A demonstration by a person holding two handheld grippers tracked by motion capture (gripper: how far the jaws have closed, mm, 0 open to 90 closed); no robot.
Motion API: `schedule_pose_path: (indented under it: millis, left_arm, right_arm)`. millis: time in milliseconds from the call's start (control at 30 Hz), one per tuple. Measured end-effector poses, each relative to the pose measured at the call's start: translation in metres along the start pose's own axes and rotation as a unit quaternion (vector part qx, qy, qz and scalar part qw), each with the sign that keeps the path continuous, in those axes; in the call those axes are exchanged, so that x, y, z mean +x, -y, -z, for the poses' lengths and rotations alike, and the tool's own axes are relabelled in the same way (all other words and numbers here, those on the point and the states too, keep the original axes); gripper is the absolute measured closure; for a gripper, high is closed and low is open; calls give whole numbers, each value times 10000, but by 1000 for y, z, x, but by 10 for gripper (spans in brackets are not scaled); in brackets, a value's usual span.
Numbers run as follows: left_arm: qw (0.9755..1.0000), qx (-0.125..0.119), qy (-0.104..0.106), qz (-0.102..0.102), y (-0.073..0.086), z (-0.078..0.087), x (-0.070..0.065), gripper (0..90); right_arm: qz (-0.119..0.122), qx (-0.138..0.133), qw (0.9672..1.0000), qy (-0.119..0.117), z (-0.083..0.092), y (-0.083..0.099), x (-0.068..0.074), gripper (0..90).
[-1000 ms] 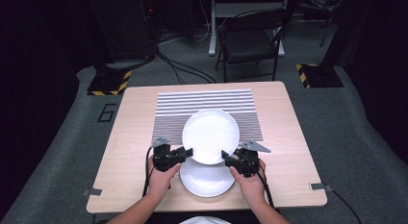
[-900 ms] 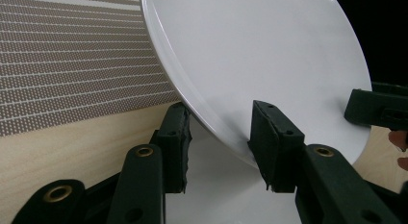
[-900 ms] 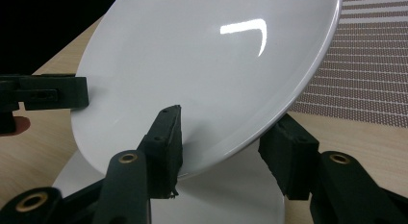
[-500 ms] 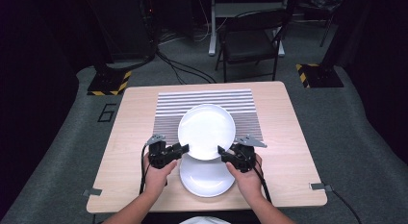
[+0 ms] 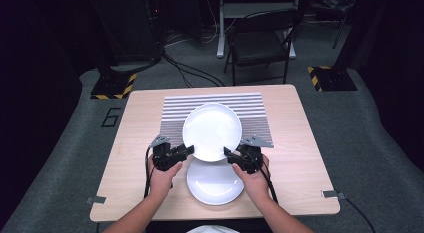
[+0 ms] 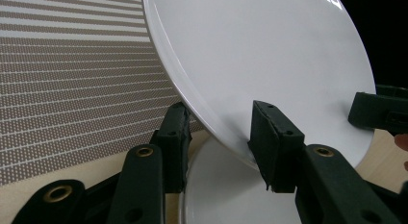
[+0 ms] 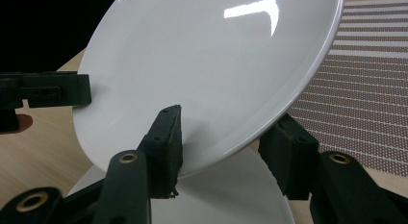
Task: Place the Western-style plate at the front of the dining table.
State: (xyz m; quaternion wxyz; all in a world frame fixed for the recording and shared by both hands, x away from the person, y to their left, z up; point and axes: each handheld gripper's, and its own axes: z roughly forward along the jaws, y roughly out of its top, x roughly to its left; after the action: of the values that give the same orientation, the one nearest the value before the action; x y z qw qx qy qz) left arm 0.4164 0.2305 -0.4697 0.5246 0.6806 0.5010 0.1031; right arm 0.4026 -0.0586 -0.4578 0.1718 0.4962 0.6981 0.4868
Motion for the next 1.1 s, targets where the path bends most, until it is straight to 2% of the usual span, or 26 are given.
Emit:
schedule_pose_path:
  millis: [400,833,1100]
  left_arm:
    - [9999,-66,-125,32,-3,-1,9,591]
    - [9997,-131,-175,110,-7,-11,15,592]
    - [9997,-105,-231,63,-11,-17,18,591]
  right_arm:
    - [-96,110,9999,-82,-16,-7,-2,500]
    - [-13,108,9999,-32,-27,-13,-5,500]
    - [-30,112,9999,-4,-33,-15,-8,500]
